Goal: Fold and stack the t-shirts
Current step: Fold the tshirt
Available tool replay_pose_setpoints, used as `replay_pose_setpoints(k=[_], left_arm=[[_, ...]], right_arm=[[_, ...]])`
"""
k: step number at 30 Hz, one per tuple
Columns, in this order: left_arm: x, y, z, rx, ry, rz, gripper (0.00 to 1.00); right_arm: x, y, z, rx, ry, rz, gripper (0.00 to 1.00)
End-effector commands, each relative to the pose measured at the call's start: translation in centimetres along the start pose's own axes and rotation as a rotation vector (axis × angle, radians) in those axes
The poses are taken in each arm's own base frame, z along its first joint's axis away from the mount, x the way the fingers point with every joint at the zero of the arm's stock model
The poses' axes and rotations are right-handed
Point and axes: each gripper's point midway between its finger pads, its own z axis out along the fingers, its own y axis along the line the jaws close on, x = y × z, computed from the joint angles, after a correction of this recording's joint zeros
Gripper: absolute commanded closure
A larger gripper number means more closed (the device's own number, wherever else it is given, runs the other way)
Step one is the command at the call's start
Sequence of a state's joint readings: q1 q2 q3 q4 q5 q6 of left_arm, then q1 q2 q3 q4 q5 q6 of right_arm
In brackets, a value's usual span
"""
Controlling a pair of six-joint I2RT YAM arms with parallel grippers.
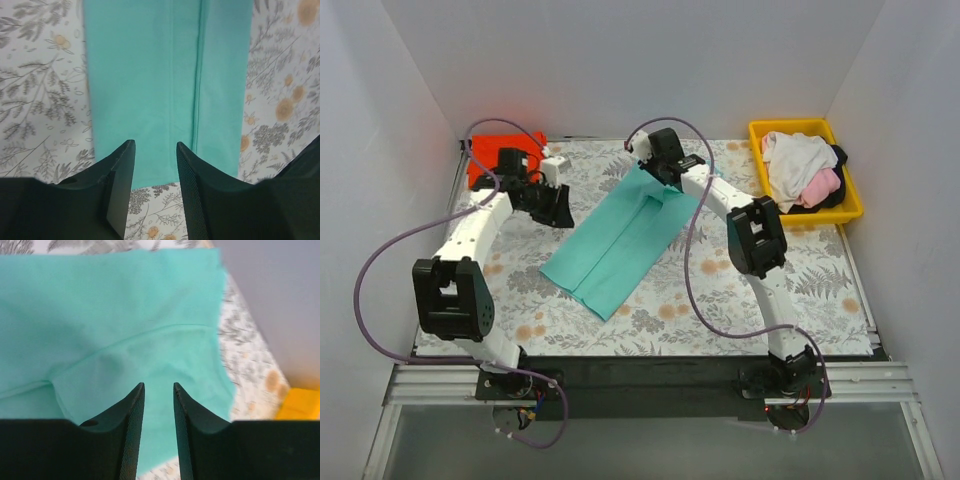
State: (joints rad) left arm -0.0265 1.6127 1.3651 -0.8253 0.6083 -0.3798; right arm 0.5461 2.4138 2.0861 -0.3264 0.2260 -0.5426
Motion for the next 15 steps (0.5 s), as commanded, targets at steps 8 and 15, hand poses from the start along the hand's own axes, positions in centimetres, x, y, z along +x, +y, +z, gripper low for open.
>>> replay_pose_setpoints(k=[8,15], left_arm=[[4.2,-0.3,8.4,-0.165,0.276,0.294,0.69],[7.2,1.2,11.4,-0.291,0.454,0.441,0.71]], right_arm=[[-2.4,-11.7,-13.7,0.197,-0.175,0.152,0.58],[2.9,-7.9,-16.1,-0.025,-0.036,0.281,0.59]])
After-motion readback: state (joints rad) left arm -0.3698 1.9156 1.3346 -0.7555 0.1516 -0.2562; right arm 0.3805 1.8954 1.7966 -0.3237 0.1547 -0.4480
